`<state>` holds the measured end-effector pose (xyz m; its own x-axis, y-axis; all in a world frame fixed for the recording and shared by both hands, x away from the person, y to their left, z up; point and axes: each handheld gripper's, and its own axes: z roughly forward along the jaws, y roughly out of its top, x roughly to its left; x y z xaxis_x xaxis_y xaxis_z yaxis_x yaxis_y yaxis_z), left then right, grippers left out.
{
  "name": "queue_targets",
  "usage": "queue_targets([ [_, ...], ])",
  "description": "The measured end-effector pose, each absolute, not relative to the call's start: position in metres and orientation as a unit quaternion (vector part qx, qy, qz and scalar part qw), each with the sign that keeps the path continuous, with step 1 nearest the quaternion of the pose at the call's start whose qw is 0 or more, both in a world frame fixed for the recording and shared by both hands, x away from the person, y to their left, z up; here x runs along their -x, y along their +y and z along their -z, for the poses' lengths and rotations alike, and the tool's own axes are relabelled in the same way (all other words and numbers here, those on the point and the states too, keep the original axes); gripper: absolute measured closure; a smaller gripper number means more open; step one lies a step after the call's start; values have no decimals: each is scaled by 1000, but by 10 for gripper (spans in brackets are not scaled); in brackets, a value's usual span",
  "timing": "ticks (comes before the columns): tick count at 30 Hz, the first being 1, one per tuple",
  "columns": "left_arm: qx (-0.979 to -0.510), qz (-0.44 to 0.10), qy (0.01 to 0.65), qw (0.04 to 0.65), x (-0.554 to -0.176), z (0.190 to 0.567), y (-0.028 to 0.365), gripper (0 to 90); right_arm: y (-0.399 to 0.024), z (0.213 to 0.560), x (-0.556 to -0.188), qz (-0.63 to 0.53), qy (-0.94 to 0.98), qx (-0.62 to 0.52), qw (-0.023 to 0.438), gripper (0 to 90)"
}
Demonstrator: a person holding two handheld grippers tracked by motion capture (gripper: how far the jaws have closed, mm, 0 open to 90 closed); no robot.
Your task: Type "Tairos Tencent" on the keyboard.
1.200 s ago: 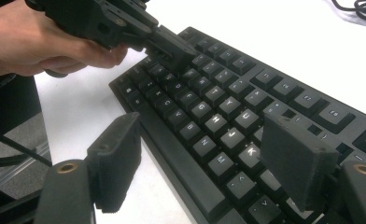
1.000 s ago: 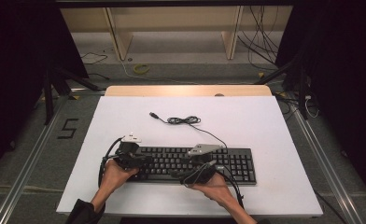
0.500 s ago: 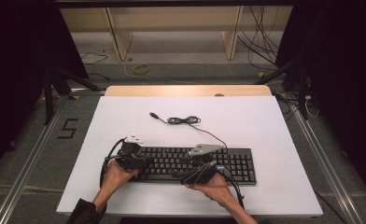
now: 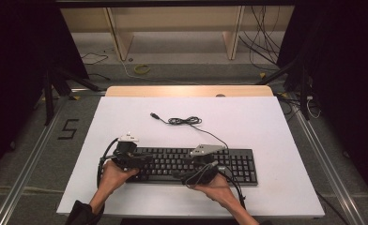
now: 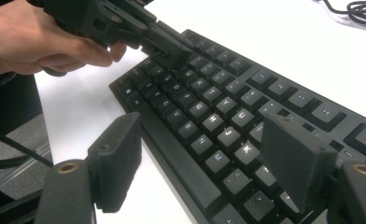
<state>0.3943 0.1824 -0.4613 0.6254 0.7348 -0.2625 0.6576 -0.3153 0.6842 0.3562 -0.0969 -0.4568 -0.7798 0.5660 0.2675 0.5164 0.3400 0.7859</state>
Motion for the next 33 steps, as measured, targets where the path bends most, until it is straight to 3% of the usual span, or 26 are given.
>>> queue_targets([
  [6, -802, -42, 434, 409, -392, 459, 184, 538, -97, 457, -357, -469, 818, -332, 27, 303],
  [14, -793, -43, 435, 425, -387, 456, 186, 364, -97, 457, -357, -469, 818, -332, 28, 302],
  [26, -785, -45, 433, 441, -377, 452, 190, 295, -96, 456, -360, -469, 817, -333, 32, 316],
  [33, -779, -48, 434, 450, -372, 453, 193, 287, -95, 456, -364, -467, 817, -336, 34, 379],
])
